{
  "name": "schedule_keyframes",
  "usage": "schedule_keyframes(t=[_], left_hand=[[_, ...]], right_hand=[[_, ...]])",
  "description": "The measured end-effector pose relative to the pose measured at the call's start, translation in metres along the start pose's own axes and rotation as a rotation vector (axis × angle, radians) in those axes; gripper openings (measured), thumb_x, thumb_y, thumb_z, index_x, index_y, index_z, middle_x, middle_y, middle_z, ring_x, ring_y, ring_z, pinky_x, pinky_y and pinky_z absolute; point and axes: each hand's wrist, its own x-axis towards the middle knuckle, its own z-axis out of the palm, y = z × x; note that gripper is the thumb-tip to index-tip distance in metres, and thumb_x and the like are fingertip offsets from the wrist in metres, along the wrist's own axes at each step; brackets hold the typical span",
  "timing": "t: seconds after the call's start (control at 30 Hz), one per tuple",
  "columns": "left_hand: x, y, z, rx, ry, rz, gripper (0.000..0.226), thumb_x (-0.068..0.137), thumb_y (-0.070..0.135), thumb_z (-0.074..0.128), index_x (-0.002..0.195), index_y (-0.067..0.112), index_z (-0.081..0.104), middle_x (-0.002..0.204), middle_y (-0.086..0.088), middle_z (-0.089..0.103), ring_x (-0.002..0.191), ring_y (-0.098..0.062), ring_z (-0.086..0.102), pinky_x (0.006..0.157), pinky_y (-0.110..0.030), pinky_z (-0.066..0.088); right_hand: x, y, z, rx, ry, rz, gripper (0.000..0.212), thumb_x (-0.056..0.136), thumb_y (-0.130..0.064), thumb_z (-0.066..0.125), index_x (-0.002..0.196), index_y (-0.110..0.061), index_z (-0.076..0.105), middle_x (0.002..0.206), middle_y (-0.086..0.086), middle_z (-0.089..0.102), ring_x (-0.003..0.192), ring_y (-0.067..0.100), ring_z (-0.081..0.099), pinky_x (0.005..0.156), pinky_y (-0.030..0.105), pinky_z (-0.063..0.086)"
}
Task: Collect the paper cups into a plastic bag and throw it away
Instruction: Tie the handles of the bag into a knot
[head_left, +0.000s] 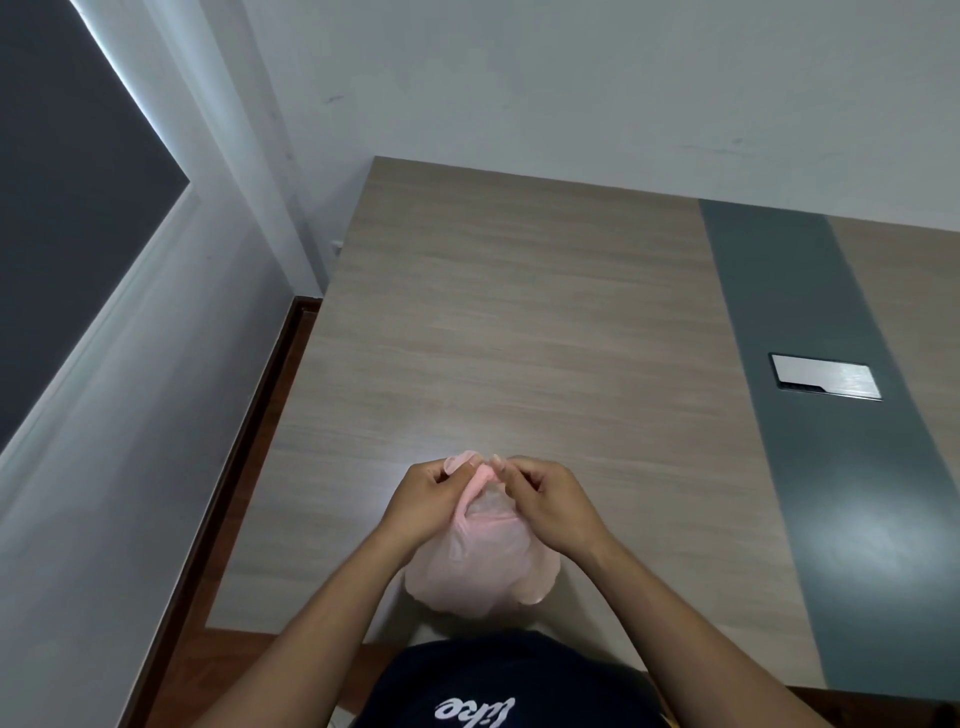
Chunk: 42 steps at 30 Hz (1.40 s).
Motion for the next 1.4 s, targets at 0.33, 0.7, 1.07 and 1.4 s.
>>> schedule_keyframes(t=[0.33, 0.7, 1.07, 1.4], left_hand=[[0.001, 0.003, 0.003, -0.041, 0.029, -0.002, 0.04, 0.11, 0.056, 0.065, 0.097, 0.03, 0.093, 0.093, 0.005, 0.089, 0.096, -0.018, 0.084, 0.088, -0.037, 0.063], [0.024, -0.016, -0.028, 0.235, 0.37, 0.081, 0.039, 0.112, 0.038, 0.068, 0.105, 0.005, 0.085, 0.108, -0.017, 0.083, 0.103, -0.039, 0.078, 0.092, -0.045, 0.062], [0.003, 0.022, -0.011, -0.302, 0.186, 0.282, 0.045, 0.12, 0.041, 0.049, 0.114, 0.004, 0.074, 0.107, -0.009, 0.088, 0.087, -0.026, 0.084, 0.079, -0.038, 0.071], [-0.015, 0.026, 0.019, -0.567, 0.04, 0.241, 0.009, 0.103, 0.015, 0.082, 0.102, 0.009, 0.088, 0.122, -0.019, 0.085, 0.122, -0.039, 0.08, 0.105, -0.041, 0.066]], right_hand=[[0.009, 0.001, 0.006, -0.078, 0.341, -0.002, 0.028, 0.115, -0.032, 0.06, 0.098, -0.019, 0.08, 0.101, -0.008, 0.077, 0.093, 0.01, 0.073, 0.084, 0.027, 0.056], [0.019, 0.042, -0.025, -0.065, 0.536, 0.326, 0.05, 0.121, -0.029, 0.035, 0.078, -0.016, 0.057, 0.08, 0.008, 0.065, 0.082, 0.034, 0.064, 0.073, 0.042, 0.044], [0.012, -0.03, -0.029, 0.425, 0.304, -0.004, 0.05, 0.123, -0.039, 0.034, 0.095, -0.007, 0.06, 0.117, 0.005, 0.086, 0.111, 0.021, 0.082, 0.087, 0.03, 0.064], [0.012, -0.046, -0.029, 0.665, 0.262, 0.039, 0.047, 0.118, -0.044, 0.051, 0.084, -0.012, 0.056, 0.073, 0.001, 0.047, 0.066, 0.014, 0.049, 0.081, 0.033, 0.057]])
